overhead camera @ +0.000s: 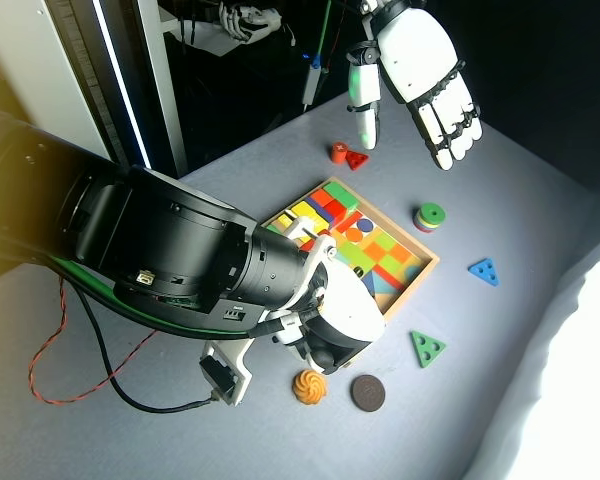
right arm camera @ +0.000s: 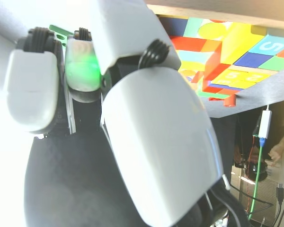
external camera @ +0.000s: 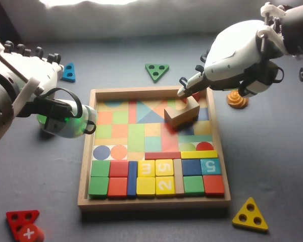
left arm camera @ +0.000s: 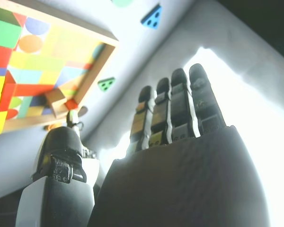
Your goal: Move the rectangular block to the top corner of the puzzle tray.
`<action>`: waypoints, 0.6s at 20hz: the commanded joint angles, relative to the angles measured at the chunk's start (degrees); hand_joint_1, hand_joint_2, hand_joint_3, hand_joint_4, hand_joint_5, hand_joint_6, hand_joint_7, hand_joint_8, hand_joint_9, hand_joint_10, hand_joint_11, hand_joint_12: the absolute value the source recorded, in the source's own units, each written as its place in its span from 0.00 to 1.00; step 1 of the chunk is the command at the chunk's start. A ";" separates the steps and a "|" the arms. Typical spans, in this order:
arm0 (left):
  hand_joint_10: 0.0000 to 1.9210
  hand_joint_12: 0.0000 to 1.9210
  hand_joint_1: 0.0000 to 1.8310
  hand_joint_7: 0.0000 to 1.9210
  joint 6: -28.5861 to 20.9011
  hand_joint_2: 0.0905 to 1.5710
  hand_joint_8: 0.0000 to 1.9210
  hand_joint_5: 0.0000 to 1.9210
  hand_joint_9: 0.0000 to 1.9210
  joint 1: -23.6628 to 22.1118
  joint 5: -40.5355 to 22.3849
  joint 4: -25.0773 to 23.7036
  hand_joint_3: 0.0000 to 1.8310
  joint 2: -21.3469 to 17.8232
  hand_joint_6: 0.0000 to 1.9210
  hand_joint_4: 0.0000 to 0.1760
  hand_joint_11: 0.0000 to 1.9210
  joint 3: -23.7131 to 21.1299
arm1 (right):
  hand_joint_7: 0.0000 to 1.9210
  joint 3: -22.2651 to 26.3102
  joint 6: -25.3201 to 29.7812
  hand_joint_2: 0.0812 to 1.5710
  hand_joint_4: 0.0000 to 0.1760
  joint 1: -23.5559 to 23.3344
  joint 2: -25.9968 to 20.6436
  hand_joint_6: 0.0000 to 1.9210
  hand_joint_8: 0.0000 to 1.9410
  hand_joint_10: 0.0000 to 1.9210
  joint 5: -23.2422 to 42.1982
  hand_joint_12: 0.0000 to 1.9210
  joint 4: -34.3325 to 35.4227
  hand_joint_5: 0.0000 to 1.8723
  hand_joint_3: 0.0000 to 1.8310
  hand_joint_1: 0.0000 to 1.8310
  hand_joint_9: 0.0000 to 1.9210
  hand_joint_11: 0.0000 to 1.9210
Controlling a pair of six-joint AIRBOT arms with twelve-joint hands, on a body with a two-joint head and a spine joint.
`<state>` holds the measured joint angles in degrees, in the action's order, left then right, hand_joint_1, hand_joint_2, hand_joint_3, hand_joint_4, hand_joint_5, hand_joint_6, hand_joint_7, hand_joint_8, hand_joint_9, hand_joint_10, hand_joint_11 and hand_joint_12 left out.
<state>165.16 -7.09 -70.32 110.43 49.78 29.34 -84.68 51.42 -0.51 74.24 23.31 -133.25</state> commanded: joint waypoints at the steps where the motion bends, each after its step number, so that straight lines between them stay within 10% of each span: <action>1: 0.00 0.01 0.00 0.02 0.13 0.80 0.00 0.03 0.02 -0.65 -0.90 -4.79 0.00 -0.66 0.00 0.00 0.01 -0.17 | 0.49 -0.33 -0.37 0.73 0.08 -0.29 -0.85 0.01 0.96 1.00 -2.94 1.00 0.74 0.16 0.00 0.99 0.74 0.83; 12: 0.00 0.11 0.04 0.05 0.13 0.79 0.00 0.06 0.05 -0.64 -0.87 -4.72 0.00 -0.67 0.00 0.00 0.00 -0.17 | 0.51 -0.31 -0.33 0.73 0.00 -0.12 -1.51 0.01 0.91 1.00 -2.17 1.00 0.76 0.14 0.00 1.00 0.74 0.84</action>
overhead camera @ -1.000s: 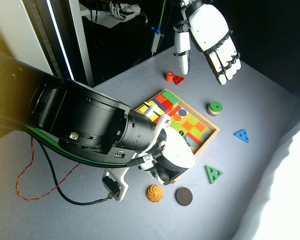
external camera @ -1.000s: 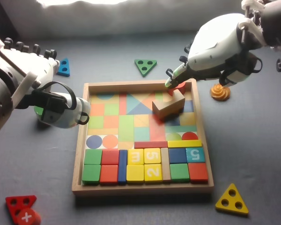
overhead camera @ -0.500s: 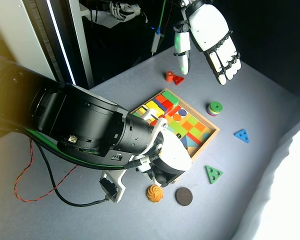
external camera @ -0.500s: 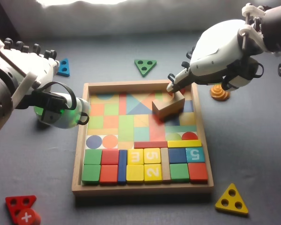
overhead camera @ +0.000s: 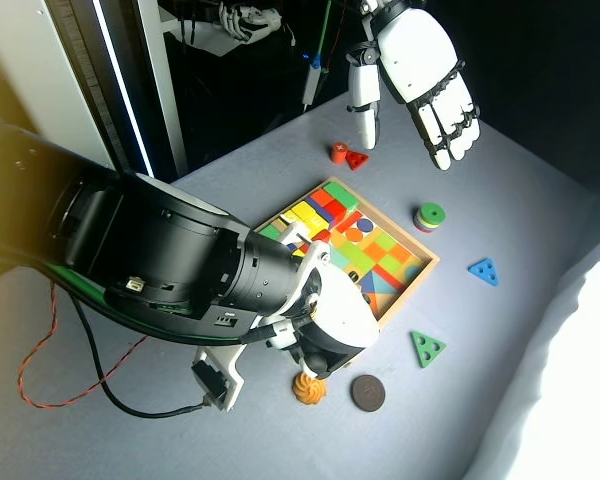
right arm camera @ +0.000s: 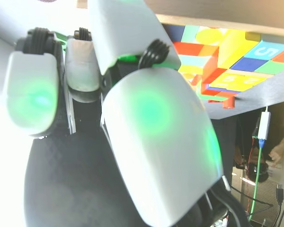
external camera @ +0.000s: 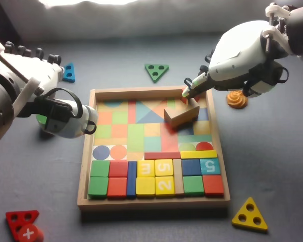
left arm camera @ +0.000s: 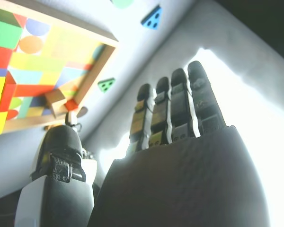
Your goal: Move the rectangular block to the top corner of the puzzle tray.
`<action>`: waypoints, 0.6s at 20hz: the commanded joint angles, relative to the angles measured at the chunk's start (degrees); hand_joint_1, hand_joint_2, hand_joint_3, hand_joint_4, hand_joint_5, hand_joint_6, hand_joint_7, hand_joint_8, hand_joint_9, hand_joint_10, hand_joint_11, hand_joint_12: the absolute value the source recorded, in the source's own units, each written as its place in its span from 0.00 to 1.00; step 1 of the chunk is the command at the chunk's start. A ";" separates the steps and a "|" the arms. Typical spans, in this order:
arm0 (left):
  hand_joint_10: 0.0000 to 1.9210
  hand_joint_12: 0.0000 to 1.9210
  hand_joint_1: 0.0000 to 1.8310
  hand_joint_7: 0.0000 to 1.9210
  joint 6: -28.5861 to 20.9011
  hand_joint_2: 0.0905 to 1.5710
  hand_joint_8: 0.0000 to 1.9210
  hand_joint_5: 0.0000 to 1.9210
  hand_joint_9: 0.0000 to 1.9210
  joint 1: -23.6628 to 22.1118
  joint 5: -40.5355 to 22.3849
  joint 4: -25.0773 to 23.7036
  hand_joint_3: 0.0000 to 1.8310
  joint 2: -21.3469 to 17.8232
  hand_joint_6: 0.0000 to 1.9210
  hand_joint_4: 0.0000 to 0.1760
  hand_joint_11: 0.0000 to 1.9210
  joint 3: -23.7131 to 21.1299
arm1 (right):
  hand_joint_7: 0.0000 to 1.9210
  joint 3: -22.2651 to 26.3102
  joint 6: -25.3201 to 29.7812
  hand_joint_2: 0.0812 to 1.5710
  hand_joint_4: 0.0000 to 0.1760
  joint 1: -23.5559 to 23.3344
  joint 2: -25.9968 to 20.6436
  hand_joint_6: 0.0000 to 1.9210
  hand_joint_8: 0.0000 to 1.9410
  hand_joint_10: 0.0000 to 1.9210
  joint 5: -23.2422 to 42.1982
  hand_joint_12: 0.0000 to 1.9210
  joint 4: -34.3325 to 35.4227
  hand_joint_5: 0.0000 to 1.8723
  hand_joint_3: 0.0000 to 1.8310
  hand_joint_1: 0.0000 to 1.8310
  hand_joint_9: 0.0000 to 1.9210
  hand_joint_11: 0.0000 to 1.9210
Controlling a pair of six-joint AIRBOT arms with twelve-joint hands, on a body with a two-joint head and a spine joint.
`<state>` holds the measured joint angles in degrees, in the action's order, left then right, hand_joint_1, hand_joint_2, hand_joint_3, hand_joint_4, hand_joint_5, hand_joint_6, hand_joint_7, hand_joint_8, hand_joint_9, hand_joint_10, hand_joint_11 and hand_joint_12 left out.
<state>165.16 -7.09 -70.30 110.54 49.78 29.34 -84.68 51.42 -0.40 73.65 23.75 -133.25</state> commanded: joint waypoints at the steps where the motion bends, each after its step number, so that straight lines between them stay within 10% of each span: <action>1: 0.00 0.12 0.04 0.05 0.13 0.79 0.00 0.06 0.05 -0.64 -0.87 -4.83 0.00 -0.67 0.00 0.00 0.00 -0.17 | 0.51 -0.31 -0.31 0.73 0.00 -0.22 -0.96 0.00 0.98 1.00 -2.52 1.00 0.76 0.14 0.00 1.00 0.75 0.84; 12: 0.00 0.00 0.00 0.01 0.13 0.81 0.00 0.03 0.01 -0.64 -0.85 -4.74 0.00 -0.67 0.00 0.00 0.00 -0.17 | 0.56 -0.29 0.61 0.73 0.00 0.36 -1.10 0.00 1.00 1.00 -2.23 1.00 0.75 0.11 0.00 1.00 0.75 0.83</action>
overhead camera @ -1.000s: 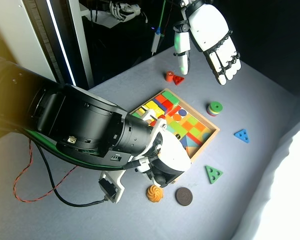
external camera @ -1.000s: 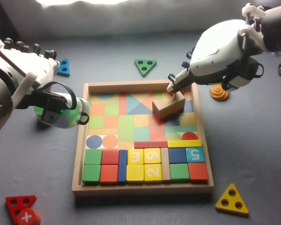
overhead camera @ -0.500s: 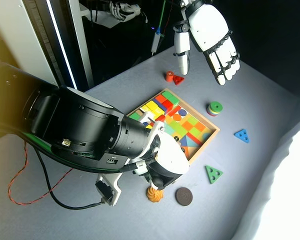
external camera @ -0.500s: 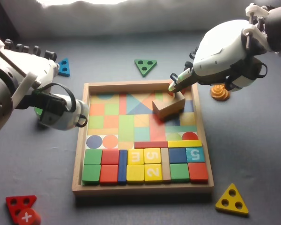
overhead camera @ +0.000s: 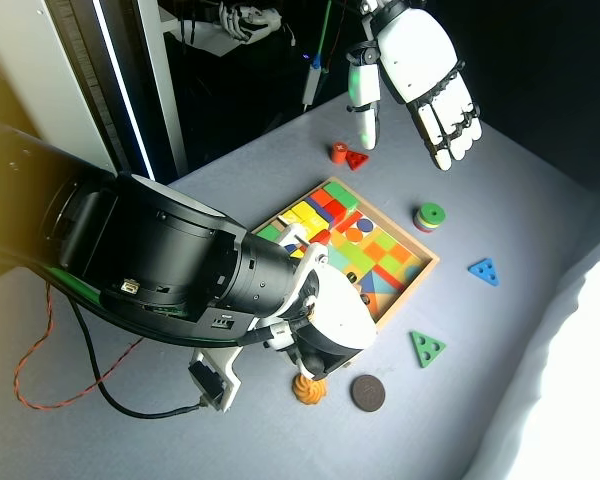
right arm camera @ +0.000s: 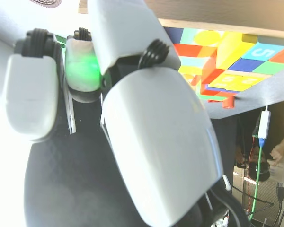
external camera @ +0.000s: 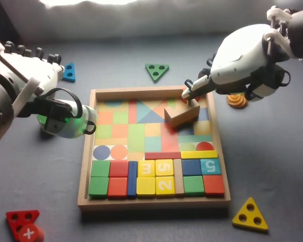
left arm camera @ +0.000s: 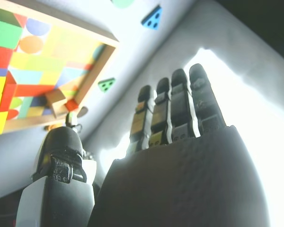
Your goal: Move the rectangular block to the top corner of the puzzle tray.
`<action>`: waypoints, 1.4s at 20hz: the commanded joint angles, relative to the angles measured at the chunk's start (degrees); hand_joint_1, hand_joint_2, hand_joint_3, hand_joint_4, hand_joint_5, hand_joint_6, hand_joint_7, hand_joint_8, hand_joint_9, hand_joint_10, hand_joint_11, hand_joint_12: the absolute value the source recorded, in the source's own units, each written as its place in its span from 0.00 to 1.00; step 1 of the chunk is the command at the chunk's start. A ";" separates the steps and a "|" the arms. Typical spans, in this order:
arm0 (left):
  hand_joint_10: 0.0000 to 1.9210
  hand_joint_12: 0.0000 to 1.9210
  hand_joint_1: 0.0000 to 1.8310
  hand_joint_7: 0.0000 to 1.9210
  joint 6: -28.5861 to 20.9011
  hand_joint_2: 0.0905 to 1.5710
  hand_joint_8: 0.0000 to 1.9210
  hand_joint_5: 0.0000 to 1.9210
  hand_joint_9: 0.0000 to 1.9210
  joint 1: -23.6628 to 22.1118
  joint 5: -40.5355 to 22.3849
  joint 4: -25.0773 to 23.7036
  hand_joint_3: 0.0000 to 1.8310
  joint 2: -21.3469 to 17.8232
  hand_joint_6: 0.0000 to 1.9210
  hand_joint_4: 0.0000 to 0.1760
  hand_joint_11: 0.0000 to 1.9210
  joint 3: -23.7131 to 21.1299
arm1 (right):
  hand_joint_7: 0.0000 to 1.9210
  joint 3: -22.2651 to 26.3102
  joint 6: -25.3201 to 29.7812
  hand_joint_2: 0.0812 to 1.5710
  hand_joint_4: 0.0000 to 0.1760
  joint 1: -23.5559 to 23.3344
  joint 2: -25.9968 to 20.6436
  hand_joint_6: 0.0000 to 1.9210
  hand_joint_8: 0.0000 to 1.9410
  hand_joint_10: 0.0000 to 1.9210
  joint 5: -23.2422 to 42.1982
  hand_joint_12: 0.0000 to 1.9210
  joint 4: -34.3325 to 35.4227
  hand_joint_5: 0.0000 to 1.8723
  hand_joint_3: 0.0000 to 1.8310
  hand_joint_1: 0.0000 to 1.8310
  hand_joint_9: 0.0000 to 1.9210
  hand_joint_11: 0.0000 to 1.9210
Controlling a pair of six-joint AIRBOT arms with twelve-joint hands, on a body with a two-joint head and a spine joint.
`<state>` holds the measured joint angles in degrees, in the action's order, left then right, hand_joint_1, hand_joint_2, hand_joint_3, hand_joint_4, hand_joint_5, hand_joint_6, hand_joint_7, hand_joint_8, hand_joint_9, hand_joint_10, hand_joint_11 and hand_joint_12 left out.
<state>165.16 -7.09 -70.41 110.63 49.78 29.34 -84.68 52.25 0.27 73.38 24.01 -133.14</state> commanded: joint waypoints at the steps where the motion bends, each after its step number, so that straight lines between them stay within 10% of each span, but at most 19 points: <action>1: 0.00 0.00 0.00 0.00 0.13 0.81 0.00 0.02 0.00 -0.64 -0.74 -4.79 0.00 -0.67 0.00 0.00 0.00 -0.17 | 0.56 -0.29 -0.21 0.73 0.00 -0.32 -0.84 0.00 1.00 1.00 -2.43 1.00 0.65 0.10 0.00 1.00 0.75 0.83; 22: 0.00 0.09 0.00 0.04 0.12 0.80 0.01 0.05 0.04 -0.65 -0.70 -4.64 0.00 -0.68 0.00 0.00 0.00 -0.17 | 0.57 -0.20 0.00 0.73 0.17 -2.46 -3.15 0.01 1.00 1.00 1.14 1.00 -0.45 0.14 0.00 1.00 0.77 0.85; 28: 0.00 0.04 0.01 0.03 0.10 0.80 0.00 0.04 0.02 -0.72 -0.73 -4.51 0.00 -0.67 0.00 0.00 0.00 -0.18 | 0.54 2.53 0.00 0.73 0.00 -4.41 -3.09 0.00 1.00 1.00 1.45 1.00 -0.40 0.13 0.00 1.00 0.76 0.84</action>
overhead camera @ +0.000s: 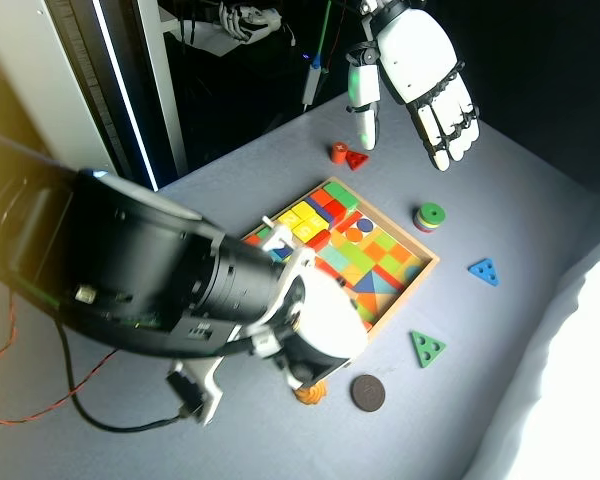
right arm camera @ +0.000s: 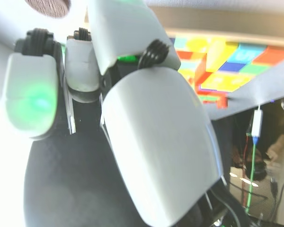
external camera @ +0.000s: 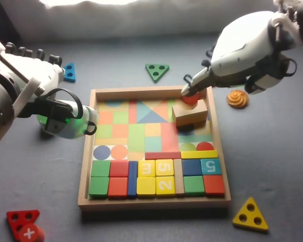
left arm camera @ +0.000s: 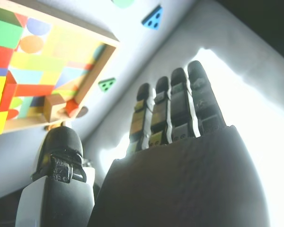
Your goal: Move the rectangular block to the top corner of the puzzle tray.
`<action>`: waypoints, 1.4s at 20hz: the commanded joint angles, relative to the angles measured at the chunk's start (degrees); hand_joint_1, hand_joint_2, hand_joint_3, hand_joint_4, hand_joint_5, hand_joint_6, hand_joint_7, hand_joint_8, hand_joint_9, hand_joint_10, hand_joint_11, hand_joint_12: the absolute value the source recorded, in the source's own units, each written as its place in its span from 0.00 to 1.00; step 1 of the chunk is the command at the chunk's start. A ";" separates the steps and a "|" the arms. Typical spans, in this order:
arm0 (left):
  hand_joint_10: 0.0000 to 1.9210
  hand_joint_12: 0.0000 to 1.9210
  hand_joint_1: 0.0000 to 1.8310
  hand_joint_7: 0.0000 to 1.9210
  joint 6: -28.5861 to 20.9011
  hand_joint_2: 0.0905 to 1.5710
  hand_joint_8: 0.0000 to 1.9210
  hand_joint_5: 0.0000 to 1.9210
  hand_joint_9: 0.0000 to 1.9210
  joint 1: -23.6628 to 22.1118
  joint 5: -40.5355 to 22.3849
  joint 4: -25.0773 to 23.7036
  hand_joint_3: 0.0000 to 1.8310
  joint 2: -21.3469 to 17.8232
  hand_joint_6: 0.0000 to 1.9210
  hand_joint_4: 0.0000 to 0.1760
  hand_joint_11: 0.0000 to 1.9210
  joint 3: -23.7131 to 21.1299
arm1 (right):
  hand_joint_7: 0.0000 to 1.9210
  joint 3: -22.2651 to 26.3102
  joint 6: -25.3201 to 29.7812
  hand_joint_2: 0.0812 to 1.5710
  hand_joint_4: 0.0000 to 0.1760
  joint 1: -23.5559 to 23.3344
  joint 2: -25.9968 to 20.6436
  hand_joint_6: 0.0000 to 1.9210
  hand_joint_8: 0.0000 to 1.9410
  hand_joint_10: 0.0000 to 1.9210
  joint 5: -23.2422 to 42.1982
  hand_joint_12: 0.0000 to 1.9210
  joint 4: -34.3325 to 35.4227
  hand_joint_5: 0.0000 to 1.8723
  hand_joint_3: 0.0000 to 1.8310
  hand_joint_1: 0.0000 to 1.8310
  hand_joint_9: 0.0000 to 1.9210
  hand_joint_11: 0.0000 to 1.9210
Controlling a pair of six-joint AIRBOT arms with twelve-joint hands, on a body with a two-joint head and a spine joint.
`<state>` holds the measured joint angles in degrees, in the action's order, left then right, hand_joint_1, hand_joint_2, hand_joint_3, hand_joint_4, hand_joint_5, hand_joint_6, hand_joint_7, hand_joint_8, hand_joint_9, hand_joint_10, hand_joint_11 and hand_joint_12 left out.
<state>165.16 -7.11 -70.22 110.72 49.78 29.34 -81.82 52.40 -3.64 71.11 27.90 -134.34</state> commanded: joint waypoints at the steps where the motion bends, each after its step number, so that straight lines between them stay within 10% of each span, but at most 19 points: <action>1: 0.00 0.01 0.00 0.01 0.10 0.81 0.00 0.03 0.01 -0.70 -0.92 -4.59 0.00 -0.67 0.00 0.00 0.00 -0.18 | 0.55 0.20 -0.15 0.73 0.00 -0.51 -0.83 0.00 1.00 1.00 -2.44 1.00 0.81 0.13 0.00 1.00 0.76 0.84; 28: 0.00 0.09 0.01 0.04 0.03 0.80 0.00 0.05 0.04 -0.77 -0.95 -4.54 0.00 -0.67 0.00 0.00 0.00 -0.18 | 0.50 1.32 2.33 0.73 0.12 2.99 -2.15 0.01 0.99 1.00 -2.58 1.00 -3.69 0.15 0.00 1.00 0.75 0.83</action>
<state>165.14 -7.16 -70.35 111.04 49.78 29.34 -80.47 55.29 -0.82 69.93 27.79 -138.17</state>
